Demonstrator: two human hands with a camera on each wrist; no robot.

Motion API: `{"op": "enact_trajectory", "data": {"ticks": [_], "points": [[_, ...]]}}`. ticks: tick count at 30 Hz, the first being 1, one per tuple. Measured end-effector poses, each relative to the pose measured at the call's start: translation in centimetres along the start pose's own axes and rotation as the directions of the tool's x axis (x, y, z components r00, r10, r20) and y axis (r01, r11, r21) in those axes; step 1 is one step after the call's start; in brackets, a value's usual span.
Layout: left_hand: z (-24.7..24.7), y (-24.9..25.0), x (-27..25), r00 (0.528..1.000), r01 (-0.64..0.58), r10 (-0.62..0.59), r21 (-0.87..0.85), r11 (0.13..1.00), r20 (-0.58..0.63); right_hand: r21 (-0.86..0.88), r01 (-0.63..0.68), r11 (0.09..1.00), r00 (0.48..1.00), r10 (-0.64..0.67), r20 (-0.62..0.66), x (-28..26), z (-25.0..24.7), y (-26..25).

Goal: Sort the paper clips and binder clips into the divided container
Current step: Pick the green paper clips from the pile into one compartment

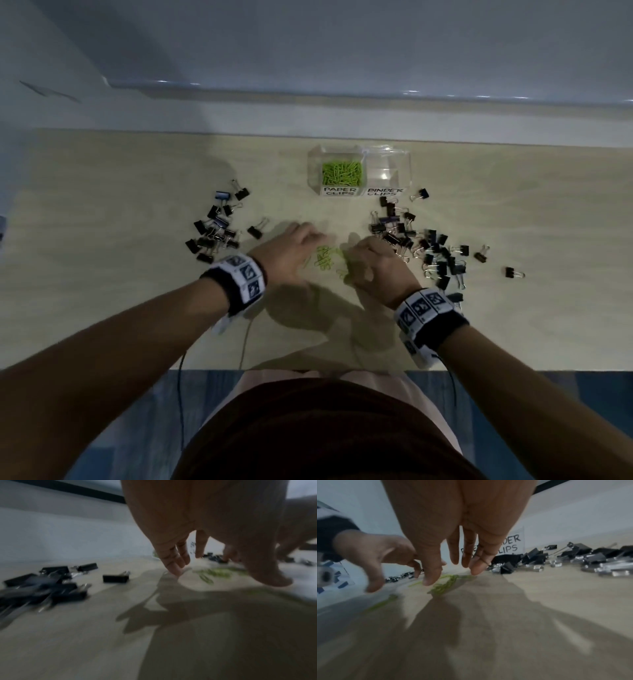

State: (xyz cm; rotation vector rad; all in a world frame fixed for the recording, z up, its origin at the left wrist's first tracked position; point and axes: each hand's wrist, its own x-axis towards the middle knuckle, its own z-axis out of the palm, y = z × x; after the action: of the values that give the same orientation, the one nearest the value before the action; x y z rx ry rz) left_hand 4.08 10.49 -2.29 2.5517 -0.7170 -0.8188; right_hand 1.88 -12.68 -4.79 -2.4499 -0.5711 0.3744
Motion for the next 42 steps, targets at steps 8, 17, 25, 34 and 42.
{"op": "enact_trajectory", "data": {"ticks": [8,17,25,34,42], "points": [[3.9,1.2,0.7,0.990,0.069,-0.072,-0.026,0.997,-0.119,0.014,-0.214,0.977,0.974,0.212,0.074,1.6,0.8,-1.4],[3.4,1.6,2.8,0.943,0.145,-0.193,-0.189,0.971,-0.272,-0.023,-0.165,0.986,0.985,0.166,0.038,2.4,0.6,-3.2],[3.5,1.3,3.4,0.953,0.198,-0.211,-0.083,0.977,-0.218,-0.191,-0.235,0.953,0.965,0.253,0.076,2.0,1.6,-3.1],[3.1,1.3,3.7,0.990,0.109,-0.081,0.258,0.960,-0.116,-0.251,-0.231,0.940,0.958,0.264,0.110,2.5,0.3,-2.8],[-3.0,1.9,5.1,0.884,0.150,-0.247,-0.261,0.954,-0.397,0.249,-0.328,0.911,0.914,0.373,-0.161,7.5,-4.2,-2.6]]}}
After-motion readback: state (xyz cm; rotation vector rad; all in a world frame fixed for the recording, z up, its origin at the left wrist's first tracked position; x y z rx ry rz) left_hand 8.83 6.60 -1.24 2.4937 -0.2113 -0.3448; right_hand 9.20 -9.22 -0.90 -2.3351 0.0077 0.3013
